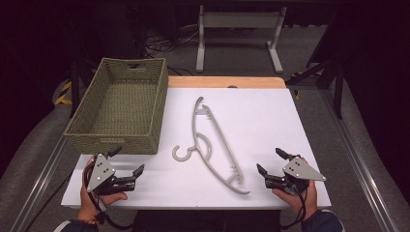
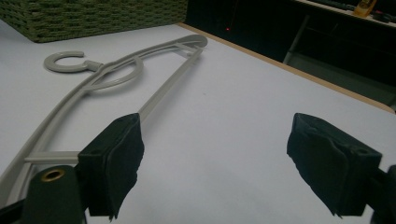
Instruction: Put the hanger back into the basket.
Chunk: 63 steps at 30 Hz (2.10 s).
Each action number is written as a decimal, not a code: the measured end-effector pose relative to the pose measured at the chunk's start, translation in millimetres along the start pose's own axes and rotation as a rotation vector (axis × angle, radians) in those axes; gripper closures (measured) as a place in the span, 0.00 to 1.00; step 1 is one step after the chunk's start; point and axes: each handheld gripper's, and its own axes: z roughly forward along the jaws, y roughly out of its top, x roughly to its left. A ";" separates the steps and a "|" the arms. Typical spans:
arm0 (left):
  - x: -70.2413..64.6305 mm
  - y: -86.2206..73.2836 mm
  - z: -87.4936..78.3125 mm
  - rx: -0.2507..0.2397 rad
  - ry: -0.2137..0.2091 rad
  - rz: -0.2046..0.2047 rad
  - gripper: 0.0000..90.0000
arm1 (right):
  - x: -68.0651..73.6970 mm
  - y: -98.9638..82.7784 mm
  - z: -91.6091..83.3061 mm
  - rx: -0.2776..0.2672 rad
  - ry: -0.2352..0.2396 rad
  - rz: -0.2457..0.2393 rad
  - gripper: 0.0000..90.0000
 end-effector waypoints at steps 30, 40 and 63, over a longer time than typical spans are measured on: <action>-6.6 -10.3 6.6 0.072 -0.075 0.003 0.08 | 77.6 64.8 88.7 0.394 0.381 -0.096 0.45; -6.2 -11.2 9.2 0.082 -0.088 0.008 0.09 | 84.2 54.7 125.0 0.590 0.450 -0.091 0.69; -8.8 -10.8 10.4 0.092 -0.117 0.005 0.10 | 73.0 58.9 128.4 0.588 0.452 -0.107 0.93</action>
